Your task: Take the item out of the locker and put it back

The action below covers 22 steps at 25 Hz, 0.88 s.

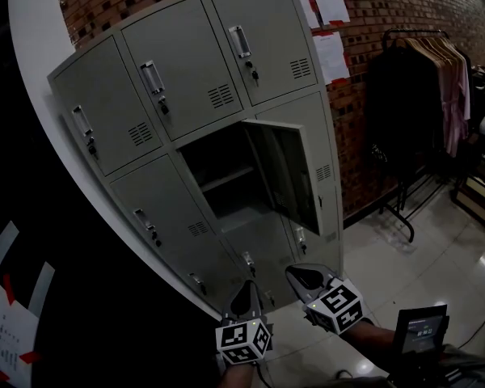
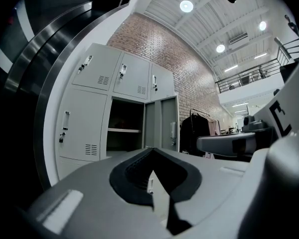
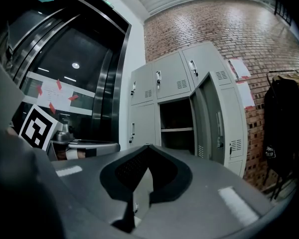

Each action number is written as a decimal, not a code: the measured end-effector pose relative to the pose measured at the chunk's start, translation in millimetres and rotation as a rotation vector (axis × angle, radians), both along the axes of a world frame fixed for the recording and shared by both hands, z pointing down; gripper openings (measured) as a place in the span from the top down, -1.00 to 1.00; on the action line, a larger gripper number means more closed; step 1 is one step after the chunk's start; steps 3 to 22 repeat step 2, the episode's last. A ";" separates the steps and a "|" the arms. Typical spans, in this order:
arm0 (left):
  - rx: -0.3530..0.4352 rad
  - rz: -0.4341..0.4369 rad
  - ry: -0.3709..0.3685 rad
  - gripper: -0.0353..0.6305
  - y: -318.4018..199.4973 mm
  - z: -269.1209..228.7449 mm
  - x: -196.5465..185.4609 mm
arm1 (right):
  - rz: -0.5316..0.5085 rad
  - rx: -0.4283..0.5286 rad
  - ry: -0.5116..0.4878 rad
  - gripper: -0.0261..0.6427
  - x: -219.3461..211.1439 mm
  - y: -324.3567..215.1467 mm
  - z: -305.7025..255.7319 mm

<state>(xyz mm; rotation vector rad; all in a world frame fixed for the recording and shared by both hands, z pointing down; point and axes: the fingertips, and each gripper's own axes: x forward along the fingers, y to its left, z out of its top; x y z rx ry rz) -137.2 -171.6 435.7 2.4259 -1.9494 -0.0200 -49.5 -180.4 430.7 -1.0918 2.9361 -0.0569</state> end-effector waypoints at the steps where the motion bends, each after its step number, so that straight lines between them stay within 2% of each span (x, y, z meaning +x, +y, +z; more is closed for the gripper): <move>1: 0.000 0.000 0.000 0.89 -0.2 0.0 1.9 | 0.001 0.000 -0.001 0.92 1.9 -0.3 0.0; 22: -0.001 0.001 -0.001 0.89 -0.5 0.1 3.8 | 0.002 0.000 -0.002 0.92 3.9 -0.6 0.0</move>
